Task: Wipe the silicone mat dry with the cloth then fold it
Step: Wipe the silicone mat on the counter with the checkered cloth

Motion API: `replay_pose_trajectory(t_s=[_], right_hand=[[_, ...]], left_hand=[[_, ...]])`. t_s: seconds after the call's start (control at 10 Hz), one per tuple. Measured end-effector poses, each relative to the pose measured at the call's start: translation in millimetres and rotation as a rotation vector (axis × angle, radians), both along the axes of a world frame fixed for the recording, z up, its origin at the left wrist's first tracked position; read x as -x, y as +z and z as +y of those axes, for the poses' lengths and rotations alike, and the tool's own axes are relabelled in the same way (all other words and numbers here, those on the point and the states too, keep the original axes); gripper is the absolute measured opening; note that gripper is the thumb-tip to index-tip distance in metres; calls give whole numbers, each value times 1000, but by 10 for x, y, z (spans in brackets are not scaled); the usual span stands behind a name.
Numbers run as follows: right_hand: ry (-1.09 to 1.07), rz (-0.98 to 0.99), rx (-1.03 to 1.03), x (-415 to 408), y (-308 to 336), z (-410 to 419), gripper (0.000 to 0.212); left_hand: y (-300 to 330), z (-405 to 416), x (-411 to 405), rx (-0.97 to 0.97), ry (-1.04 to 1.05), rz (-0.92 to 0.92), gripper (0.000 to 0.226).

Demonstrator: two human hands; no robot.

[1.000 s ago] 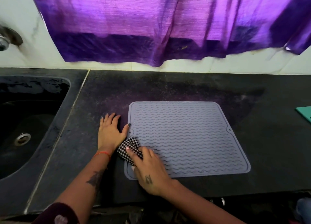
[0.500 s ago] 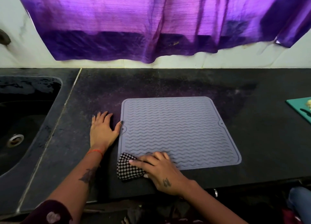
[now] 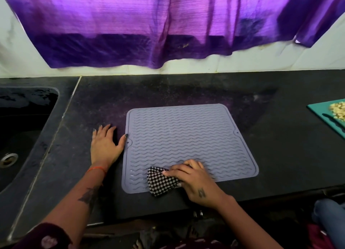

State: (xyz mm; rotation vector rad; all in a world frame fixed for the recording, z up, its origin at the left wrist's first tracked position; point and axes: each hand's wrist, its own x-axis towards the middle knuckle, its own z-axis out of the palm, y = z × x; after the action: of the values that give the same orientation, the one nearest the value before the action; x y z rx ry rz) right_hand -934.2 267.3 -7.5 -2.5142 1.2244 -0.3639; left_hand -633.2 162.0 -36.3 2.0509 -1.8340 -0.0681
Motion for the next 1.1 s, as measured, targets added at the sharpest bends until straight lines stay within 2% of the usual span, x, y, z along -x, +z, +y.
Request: replay_pose_trajectory(t_s=[0.3,0.5,0.6,0.8,0.9,1.0,1.1], right_hand=[[-110,-74,106,386,-44,107,62],[-262,-46,168,810,-192,239,56],[-244,-30,202,797,-136,161,54],[-414,-34,262,966,-184,186,57],[-384,-46,288,975,-131,122,51],[-463,-93,333,1078,-102,64,52],[-532,-24,307,1156,-198,87,52]], left_hand=[[-1,12,14,-5,8,-2,82],[1,6,14,-6,8,-12,82],[0,5,12,-12,9,-17,82],[-4,-2,5,-8,2,-19,83],[-8,5,-1,-6,-1,-18,83],[-8,6,1,-6,0,-20,83],[-7,3,6,-13,-2,-23,84]])
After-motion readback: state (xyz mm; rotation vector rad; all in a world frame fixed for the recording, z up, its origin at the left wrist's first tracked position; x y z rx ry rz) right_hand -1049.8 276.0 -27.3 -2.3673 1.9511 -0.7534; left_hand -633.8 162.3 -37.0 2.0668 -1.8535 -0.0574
